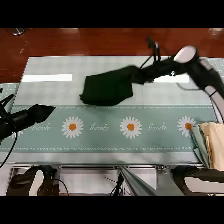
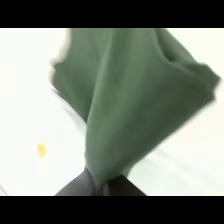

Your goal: Fold the shirts.

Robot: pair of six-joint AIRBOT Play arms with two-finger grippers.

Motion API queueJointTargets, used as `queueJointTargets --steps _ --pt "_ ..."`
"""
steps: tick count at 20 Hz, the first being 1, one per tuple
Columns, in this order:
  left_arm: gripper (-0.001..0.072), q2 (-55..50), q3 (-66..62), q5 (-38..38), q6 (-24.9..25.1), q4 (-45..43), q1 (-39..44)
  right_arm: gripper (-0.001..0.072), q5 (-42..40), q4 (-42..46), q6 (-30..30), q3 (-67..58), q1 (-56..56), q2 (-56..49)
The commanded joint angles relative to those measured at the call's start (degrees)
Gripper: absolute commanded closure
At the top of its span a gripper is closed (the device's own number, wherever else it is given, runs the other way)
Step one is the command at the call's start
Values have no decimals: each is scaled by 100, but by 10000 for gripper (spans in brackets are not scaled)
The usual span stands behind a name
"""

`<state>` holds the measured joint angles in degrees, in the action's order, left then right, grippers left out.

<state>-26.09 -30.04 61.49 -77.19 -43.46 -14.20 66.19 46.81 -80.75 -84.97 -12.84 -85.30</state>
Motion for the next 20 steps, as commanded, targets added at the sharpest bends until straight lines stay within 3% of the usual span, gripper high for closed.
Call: queueJointTargets --steps 1,6,9,13,16,18,20 --pt "668 0 2 55 0 0 -7 679 1038 942 -568 -1832 302 -7" --pt "668 0 2 72 0 0 -7 679 2227 1528 -1102 -3051 1526 251" --pt "668 0 2 55 2 0 -7 680 2601 1523 -1545 -3073 2767 667" --pt "668 0 2 46 2 0 -7 679 4030 1561 -1683 -3071 4356 909" --pt "668 -2 4 46 2 2 -7 679 4030 1720 -1738 -2719 5237 1458" --pt "668 -2 2 42 2 0 -7 679 4030 2371 -1709 -2168 5659 1978" --pt "668 -2 2 42 2 0 -7 679 4026 3613 -1504 -1377 6039 2660"
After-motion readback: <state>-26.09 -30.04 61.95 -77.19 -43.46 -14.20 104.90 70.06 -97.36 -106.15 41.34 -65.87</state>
